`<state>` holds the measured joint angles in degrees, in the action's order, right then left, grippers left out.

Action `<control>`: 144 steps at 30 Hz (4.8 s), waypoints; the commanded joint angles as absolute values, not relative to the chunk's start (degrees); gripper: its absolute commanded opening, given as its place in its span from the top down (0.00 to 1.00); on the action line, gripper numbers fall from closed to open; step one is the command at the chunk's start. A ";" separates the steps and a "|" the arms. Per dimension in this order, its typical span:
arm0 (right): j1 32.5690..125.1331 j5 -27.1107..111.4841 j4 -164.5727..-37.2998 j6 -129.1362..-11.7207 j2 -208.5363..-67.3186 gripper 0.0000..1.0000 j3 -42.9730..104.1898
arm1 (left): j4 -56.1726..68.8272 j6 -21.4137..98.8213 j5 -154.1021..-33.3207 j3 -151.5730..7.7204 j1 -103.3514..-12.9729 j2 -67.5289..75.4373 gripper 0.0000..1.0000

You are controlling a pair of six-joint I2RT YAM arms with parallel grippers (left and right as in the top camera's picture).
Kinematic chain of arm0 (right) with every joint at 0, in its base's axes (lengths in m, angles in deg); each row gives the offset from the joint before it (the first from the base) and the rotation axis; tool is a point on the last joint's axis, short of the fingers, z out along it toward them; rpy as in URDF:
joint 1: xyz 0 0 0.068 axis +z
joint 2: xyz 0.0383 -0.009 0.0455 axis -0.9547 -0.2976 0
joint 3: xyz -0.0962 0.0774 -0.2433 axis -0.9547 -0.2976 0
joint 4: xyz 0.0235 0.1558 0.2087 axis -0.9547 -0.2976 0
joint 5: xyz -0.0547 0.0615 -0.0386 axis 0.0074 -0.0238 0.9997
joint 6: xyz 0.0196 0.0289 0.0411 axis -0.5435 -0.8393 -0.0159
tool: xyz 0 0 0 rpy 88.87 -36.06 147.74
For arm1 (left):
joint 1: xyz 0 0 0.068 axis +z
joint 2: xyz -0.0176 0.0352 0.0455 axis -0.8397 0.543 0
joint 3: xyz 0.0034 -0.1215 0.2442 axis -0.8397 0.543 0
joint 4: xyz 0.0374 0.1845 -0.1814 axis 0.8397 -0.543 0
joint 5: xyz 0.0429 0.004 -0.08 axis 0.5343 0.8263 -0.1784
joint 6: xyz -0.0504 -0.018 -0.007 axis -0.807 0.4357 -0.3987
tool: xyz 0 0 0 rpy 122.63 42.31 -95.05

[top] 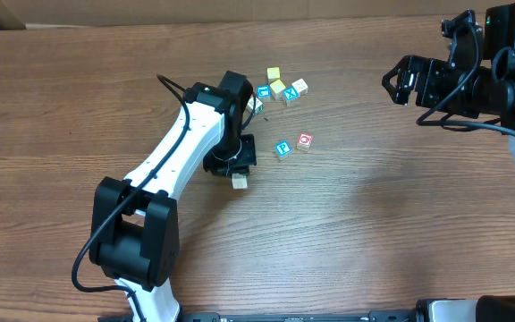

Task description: Flip 3 blocks

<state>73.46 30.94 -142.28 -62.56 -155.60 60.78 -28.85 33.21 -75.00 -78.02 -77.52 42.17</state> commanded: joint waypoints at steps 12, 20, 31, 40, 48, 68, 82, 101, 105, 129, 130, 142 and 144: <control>73.31 30.66 -141.95 -62.76 -154.35 0.00 62.18 | -30.18 36.59 -79.20 -84.60 -74.50 40.99 0.18; 73.31 30.66 -141.97 -62.76 -154.33 0.00 62.18 | -30.10 36.11 -75.37 -87.90 -67.48 40.99 0.15; 73.31 30.66 -141.95 -62.73 -154.33 0.00 62.18 | -30.18 35.76 -70.32 -87.90 -55.44 40.99 0.00; 73.31 30.66 -141.95 -62.73 -154.33 0.00 62.18 | -30.01 35.74 -69.08 -87.88 -53.01 41.01 0.00; 73.31 30.66 -141.95 -62.76 -154.33 0.00 62.18 | -29.66 35.74 -69.08 -87.88 -53.01 41.01 0.00; 73.31 30.66 -141.97 -62.73 -154.33 0.00 62.18 | -29.66 35.74 -69.08 -87.88 -53.01 41.01 0.00; 73.31 31.31 -135.39 -64.18 -154.33 0.00 62.18 | -29.66 35.74 -69.08 -87.88 -53.01 41.01 0.00; 95.80 33.45 -126.19 -88.70 -155.01 0.57 40.83 | -29.66 35.74 -69.08 -87.88 -53.01 41.01 0.01; 105.79 43.09 -118.10 -100.22 -156.12 0.53 33.13 | -29.66 35.74 -69.08 -87.88 -53.01 41.01 0.00; 128.48 55.79 -92.34 -110.62 -179.31 0.46 29.70 | -29.66 35.74 -69.08 -87.88 -53.01 41.01 0.00; 128.96 55.86 -91.94 -110.62 -179.95 0.46 29.70 | -29.66 35.74 -69.08 -87.88 -53.01 41.01 0.00; 130.73 60.14 -93.49 -110.56 -182.24 0.67 30.09 | -29.66 35.74 -69.08 -87.88 -53.01 41.01 0.00; 130.03 60.99 -96.82 -110.45 -182.02 0.73 31.38 | -29.66 35.74 -69.08 -87.88 -53.01 41.01 0.00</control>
<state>131.21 57.54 -94.04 -110.40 -181.96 30.23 -29.75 35.04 -69.67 -86.83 -52.95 42.17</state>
